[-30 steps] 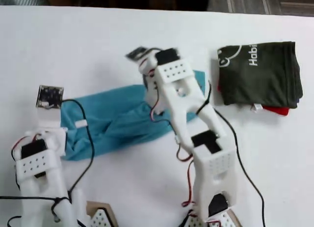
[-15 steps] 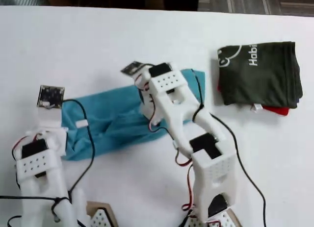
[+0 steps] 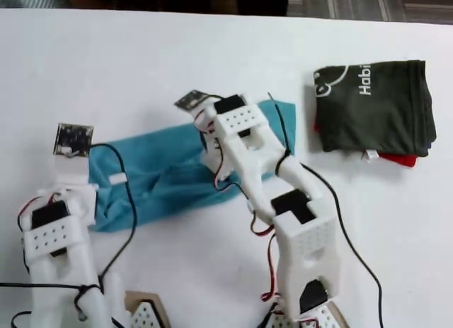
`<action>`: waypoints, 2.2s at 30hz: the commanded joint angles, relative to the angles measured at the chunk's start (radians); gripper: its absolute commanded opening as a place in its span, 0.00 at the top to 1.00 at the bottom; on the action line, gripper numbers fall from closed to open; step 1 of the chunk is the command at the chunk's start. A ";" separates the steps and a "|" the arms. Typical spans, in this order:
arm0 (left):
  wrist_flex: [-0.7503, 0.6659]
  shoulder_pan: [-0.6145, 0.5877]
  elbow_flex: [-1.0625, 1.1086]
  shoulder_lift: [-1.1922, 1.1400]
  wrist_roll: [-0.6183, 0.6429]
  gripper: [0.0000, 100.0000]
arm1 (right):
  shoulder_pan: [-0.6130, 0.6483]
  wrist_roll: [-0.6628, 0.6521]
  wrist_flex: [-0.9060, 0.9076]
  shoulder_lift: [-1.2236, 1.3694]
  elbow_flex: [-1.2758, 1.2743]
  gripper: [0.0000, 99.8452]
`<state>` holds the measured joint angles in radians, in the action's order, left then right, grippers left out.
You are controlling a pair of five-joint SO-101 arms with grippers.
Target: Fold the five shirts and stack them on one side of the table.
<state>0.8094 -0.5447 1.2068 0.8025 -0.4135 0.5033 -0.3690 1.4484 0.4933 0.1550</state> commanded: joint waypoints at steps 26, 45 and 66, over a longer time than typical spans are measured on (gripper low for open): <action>0.440 0.097 -0.584 0.015 0.002 0.98 | -0.189 -0.144 -0.024 -0.593 0.017 0.98; 0.359 0.164 -0.420 0.015 0.003 0.98 | -0.143 -0.147 -0.294 -0.188 -0.110 0.89; 0.350 0.164 -0.420 0.015 0.002 0.97 | -0.193 -0.147 -0.248 -0.306 -0.075 0.98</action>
<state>1.1853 -0.3867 0.7956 0.8025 -0.4135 0.3222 -0.5102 1.1953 0.2555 0.0399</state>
